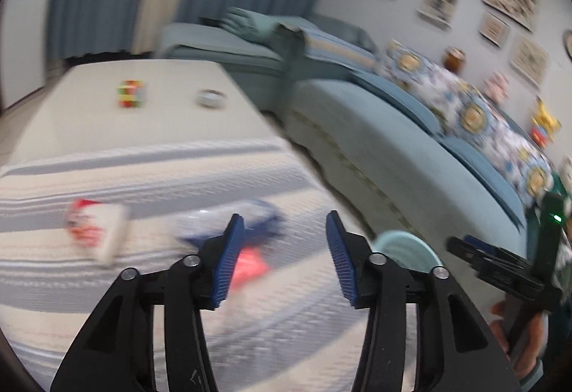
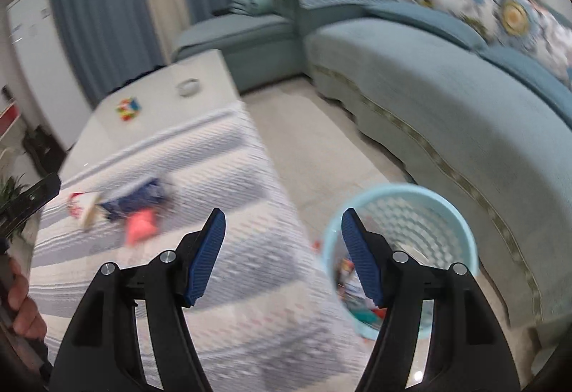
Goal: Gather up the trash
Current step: 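Grasp the red-white paper cup with the left tool while the right tool grasps the pink bag, then carry paper cup and pink bag over the basket and release both, then grasp the white milk carton with the left tool while the right tool grasps the patterned napkin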
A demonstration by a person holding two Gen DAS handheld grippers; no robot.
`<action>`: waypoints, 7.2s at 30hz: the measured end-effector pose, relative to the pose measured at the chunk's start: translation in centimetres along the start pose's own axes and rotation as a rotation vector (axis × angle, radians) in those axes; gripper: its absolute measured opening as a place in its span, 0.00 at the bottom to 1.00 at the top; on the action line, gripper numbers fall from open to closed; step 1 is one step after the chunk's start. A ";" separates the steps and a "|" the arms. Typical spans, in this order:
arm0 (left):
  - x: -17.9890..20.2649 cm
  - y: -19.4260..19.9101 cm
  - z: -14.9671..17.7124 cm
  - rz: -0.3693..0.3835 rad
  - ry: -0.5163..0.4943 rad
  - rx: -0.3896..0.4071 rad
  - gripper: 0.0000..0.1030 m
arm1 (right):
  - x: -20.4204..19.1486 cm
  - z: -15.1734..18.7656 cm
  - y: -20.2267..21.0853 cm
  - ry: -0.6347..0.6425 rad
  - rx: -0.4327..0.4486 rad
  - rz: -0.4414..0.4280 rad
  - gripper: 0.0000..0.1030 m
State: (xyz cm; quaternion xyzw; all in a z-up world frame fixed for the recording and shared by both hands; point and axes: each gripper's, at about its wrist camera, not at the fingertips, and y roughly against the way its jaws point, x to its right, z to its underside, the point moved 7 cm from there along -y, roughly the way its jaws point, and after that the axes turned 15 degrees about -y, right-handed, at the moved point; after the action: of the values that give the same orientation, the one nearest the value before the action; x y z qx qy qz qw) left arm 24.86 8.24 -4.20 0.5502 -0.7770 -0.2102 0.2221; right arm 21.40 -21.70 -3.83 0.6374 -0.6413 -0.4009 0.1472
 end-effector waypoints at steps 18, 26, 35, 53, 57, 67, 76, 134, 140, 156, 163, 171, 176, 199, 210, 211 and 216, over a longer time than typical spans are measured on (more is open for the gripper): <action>-21.5 -3.3 4.9 -0.172 0.219 -0.169 0.48 | -17.4 8.7 -11.9 0.218 -0.157 -0.125 0.79; -20.2 -7.9 5.7 -0.111 0.162 -0.250 0.46 | -18.4 10.2 -16.1 0.233 -0.211 -0.100 0.85; -15.6 -6.8 8.0 -0.041 0.109 -0.307 0.29 | -18.3 12.1 -17.5 0.309 -0.247 -0.063 0.46; -8.6 0.6 10.7 -0.040 0.128 -0.227 0.52 | -10.9 11.1 -9.1 0.233 -0.195 -0.117 0.40; -11.3 -1.7 8.2 -0.051 0.059 -0.227 0.79 | -9.8 11.8 -9.1 0.207 -0.213 -0.126 0.40; -10.4 -8.3 10.0 0.080 0.042 -0.401 0.73 | -9.9 12.0 -8.8 0.200 -0.221 -0.156 0.40; -7.6 -6.2 11.2 -0.029 0.084 -0.344 0.55 | -10.0 11.6 -7.6 0.208 -0.196 -0.165 0.40; 23.7 -13.6 3.3 0.395 -0.270 -0.252 0.70 | 20.4 3.3 -2.4 -0.351 -0.086 0.188 0.49; 19.4 -9.8 0.4 0.340 -0.275 -0.167 0.71 | 14.4 1.7 0.2 -0.275 -0.026 0.107 0.49; -3.7 -13.2 -1.5 -0.023 -0.092 -0.244 0.78 | 2.2 6.4 -2.4 -0.184 -0.029 0.044 0.48; -3.3 -14.2 1.0 0.111 -0.047 -0.359 0.71 | 1.3 7.8 -3.5 -0.143 -0.069 0.050 0.48; 1.4 -12.1 4.8 0.192 -0.173 -0.424 0.76 | 2.5 7.9 -3.8 -0.181 -0.078 0.056 0.48; 3.1 -13.1 5.9 0.081 -0.283 -0.464 0.78 | 3.0 7.9 -3.9 -0.197 -0.081 0.053 0.48; -4.3 -5.5 8.3 -0.164 -0.031 -0.303 0.54 | -6.8 8.0 -8.4 0.126 -0.174 -0.150 0.48; -10.7 -1.4 13.3 -0.252 0.109 -0.220 0.54 | -17.4 8.5 -15.4 0.331 -0.244 -0.256 0.48; -10.7 -1.3 13.4 -0.257 0.104 -0.215 0.54 | -17.8 9.1 -15.3 0.371 -0.231 -0.249 0.48; -9.3 -1.9 13.9 -0.287 0.020 -0.215 0.54 | -20.1 10.5 -15.1 0.501 -0.194 -0.254 0.55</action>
State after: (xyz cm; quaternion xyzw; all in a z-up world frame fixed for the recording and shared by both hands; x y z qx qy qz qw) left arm 20.99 17.58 -17.66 0.6306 -0.6613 -0.3160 0.2553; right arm 27.49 2.58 -14.64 0.7745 -0.4587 -0.3058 0.3101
